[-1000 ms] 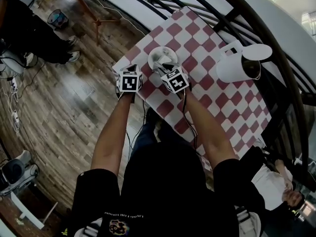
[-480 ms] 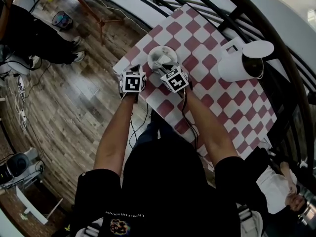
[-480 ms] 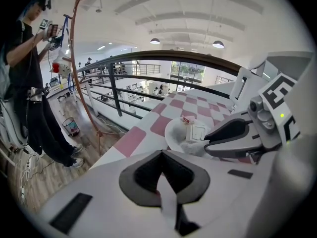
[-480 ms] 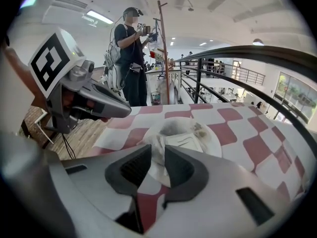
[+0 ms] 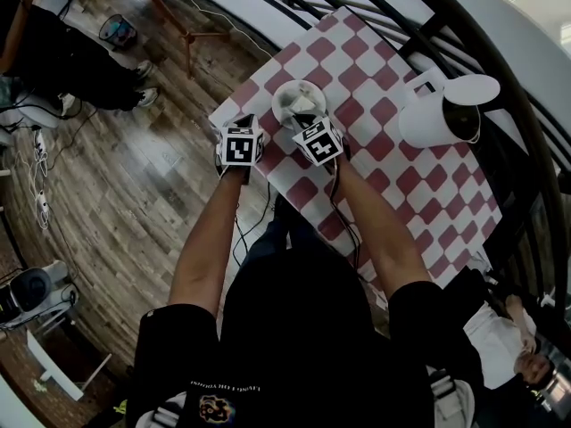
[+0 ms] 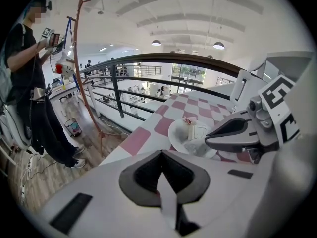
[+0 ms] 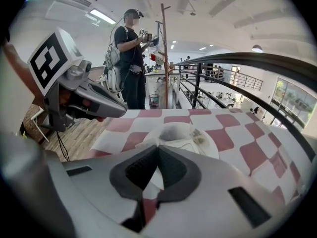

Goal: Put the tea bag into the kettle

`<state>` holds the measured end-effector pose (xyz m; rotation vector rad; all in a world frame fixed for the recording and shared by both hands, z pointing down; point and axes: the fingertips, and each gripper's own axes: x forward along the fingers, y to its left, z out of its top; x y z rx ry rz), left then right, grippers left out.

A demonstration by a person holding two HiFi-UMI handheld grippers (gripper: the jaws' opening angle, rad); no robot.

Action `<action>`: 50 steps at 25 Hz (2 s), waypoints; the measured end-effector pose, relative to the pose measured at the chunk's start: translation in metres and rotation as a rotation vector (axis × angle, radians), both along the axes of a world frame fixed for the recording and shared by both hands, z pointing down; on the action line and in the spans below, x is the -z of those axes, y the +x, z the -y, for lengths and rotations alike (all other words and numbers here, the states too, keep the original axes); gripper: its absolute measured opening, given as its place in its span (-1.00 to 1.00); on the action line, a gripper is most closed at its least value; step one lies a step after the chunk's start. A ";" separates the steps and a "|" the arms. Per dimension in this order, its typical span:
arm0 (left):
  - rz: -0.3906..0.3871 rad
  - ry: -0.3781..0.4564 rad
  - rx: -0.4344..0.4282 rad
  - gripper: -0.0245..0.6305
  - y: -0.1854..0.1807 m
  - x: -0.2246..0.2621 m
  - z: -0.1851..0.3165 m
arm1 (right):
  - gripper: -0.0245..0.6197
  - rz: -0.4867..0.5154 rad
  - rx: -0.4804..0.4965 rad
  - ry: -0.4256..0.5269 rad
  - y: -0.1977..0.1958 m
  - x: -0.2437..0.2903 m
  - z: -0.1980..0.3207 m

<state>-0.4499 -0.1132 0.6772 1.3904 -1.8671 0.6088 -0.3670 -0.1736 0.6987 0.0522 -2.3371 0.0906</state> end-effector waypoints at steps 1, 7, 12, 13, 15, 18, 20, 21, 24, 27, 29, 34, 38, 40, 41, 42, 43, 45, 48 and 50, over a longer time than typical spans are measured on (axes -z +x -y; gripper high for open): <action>0.000 0.005 0.000 -0.92 -0.001 0.001 0.000 | -0.87 0.010 -0.005 0.004 0.000 0.003 0.001; 0.008 0.044 -0.015 -0.92 -0.008 0.015 0.009 | -0.88 0.085 -0.058 0.051 0.004 0.030 0.023; 0.043 0.122 -0.068 -0.92 -0.004 0.051 0.032 | -0.88 0.150 -0.107 0.102 0.025 0.064 0.046; 0.051 0.141 -0.080 -0.92 -0.001 0.060 0.038 | -0.88 0.170 -0.118 0.114 0.031 0.073 0.050; 0.064 0.177 -0.100 -0.92 0.007 0.077 0.047 | -0.88 0.208 -0.145 0.139 0.045 0.091 0.060; 0.064 0.236 -0.133 -0.92 0.027 0.101 0.067 | -0.88 0.248 -0.202 0.173 0.072 0.118 0.075; 0.068 0.274 -0.180 -0.92 0.046 0.115 0.086 | -0.88 0.270 -0.251 0.200 0.093 0.134 0.087; 0.073 0.291 -0.208 -0.92 0.056 0.122 0.096 | -0.88 0.281 -0.274 0.213 0.103 0.141 0.093; 0.080 0.339 -0.289 -0.92 0.089 0.144 0.124 | -0.88 0.312 -0.339 0.249 0.132 0.163 0.107; 0.079 0.380 -0.373 -0.92 0.124 0.162 0.151 | -0.88 0.340 -0.403 0.293 0.160 0.185 0.120; 0.082 0.398 -0.424 -0.92 0.146 0.173 0.165 | -0.88 0.357 -0.436 0.318 0.178 0.199 0.126; 0.069 0.442 -0.549 -0.92 0.206 0.193 0.196 | -0.88 0.387 -0.524 0.377 0.228 0.230 0.137; 0.053 0.463 -0.632 -0.92 0.247 0.203 0.208 | -0.88 0.398 -0.604 0.419 0.268 0.246 0.142; 0.045 0.476 -0.667 -0.92 0.264 0.207 0.212 | -0.88 0.403 -0.647 0.440 0.286 0.253 0.145; 0.042 0.483 -0.684 -0.92 0.272 0.209 0.214 | -0.88 0.406 -0.669 0.450 0.294 0.256 0.146; 0.039 0.489 -0.700 -0.92 0.279 0.210 0.216 | -0.88 0.408 -0.692 0.459 0.302 0.259 0.148; 0.035 0.494 -0.715 -0.92 0.286 0.212 0.218 | -0.88 0.408 -0.716 0.467 0.309 0.262 0.150; 0.029 0.503 -0.741 -0.92 0.296 0.216 0.222 | -0.88 0.403 -0.763 0.474 0.322 0.265 0.156; 0.024 0.517 -0.763 -0.92 0.303 0.223 0.228 | -0.88 0.385 -0.817 0.479 0.335 0.264 0.167; 0.023 0.527 -0.769 -0.92 0.305 0.228 0.234 | -0.88 0.369 -0.839 0.479 0.339 0.261 0.176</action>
